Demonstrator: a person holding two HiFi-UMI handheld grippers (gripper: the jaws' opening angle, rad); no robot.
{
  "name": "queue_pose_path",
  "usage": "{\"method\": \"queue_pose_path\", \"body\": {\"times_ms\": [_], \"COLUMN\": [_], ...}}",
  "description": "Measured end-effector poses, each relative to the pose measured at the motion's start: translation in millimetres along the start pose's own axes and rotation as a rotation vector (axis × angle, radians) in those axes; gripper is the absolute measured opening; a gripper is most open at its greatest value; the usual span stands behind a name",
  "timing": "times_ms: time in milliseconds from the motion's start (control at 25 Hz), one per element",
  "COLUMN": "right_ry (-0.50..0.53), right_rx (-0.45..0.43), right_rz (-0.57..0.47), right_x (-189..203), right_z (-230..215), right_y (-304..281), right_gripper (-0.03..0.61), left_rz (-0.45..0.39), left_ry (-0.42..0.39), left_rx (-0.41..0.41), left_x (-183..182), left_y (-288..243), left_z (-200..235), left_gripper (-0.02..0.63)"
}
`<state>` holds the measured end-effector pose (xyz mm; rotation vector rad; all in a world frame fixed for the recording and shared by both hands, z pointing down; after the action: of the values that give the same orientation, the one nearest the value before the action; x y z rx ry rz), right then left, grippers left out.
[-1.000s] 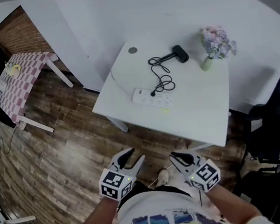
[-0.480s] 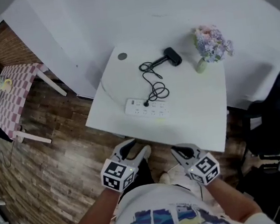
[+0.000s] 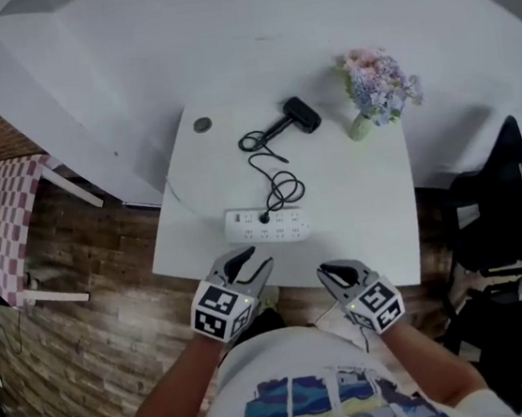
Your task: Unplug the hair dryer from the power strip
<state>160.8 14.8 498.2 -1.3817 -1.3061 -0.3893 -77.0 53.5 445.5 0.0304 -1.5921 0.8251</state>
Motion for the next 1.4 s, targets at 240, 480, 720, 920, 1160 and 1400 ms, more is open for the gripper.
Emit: {"method": "queue_pose_path", "body": {"times_ms": [240,480,720,920,1160,1400], "right_ry": [-0.017,-0.048,-0.067,-0.095,-0.124,-0.151], "right_rx": [0.059,0.095,0.138,0.19,0.235,0.266], "right_rz": [0.048,0.063,0.072,0.082,0.099,0.096], "right_x": [-10,-12,-14,-10,-7,-6], "right_z": [-11,-19,-28,-38,-45,-54], "right_y": [-32,-66,-94,-111,-126,-134], "right_gripper": [0.014,0.014,0.014,0.014,0.012,0.009], "left_rz": [0.038,0.068,0.115,0.15,0.179,0.211], "left_ry": [-0.029,-0.067,-0.117,-0.161,-0.199,-0.24], "left_rx": [0.057,0.115,0.178,0.242,0.299,0.351], "left_x": [5,9,15,20,19,23], "left_y": [-28,-51,-72,-88,-107,-128], "left_z": [40,68,87,98,105,106], "left_gripper": [0.152,0.152,0.152,0.152,0.152,0.152]}}
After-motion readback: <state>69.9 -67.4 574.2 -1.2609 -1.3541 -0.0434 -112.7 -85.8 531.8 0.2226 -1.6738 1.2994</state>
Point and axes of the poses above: the fingertips, and each gripper's own axes: y backward along the fingers, z to its left, x out of its underside, the point moved 9 cm from there along y, backward along the fingers, and after that the axes turned 10 degrees about -y, right-handed, at the moved point
